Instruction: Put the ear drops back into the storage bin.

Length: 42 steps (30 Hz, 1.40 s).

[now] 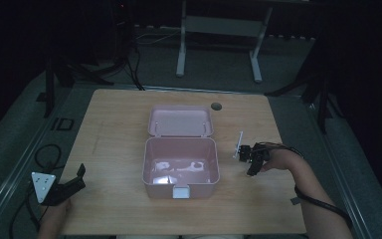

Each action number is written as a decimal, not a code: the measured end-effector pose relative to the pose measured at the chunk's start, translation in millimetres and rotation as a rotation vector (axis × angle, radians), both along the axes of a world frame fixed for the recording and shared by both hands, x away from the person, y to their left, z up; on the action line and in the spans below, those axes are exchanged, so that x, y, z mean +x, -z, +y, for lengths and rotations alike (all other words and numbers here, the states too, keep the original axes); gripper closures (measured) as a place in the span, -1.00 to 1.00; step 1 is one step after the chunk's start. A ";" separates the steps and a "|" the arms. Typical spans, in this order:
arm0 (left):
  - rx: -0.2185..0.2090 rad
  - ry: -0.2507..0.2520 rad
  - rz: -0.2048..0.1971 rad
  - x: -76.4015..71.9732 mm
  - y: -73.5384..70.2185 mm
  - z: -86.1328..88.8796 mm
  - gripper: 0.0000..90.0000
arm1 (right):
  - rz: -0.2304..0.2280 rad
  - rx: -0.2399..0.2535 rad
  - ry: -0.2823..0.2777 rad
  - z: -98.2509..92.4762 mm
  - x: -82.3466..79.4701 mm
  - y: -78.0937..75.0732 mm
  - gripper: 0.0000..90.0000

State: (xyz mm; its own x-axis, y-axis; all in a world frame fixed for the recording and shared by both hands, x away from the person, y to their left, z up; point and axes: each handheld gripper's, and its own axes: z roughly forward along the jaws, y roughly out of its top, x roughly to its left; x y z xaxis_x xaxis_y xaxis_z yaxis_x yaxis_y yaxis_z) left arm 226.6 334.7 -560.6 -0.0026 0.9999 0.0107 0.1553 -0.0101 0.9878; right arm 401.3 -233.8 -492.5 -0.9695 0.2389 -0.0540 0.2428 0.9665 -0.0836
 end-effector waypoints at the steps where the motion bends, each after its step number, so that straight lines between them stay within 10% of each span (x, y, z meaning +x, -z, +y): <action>1: 0.001 0.000 0.000 0.1 0.0 -0.1 -0.99 | 0.003 -0.001 -0.009 0.4 -1.6 -1.0 0.32; 22: 0.004 -0.002 0.004 0.0 0.2 -0.5 -0.99 | -0.030 -0.039 -0.237 22.0 -41.9 -23.9 0.33; 42: 0.004 -0.003 0.004 -0.1 0.2 -0.6 -0.99 | -0.012 -0.016 -0.249 33.3 -54.8 -56.9 0.33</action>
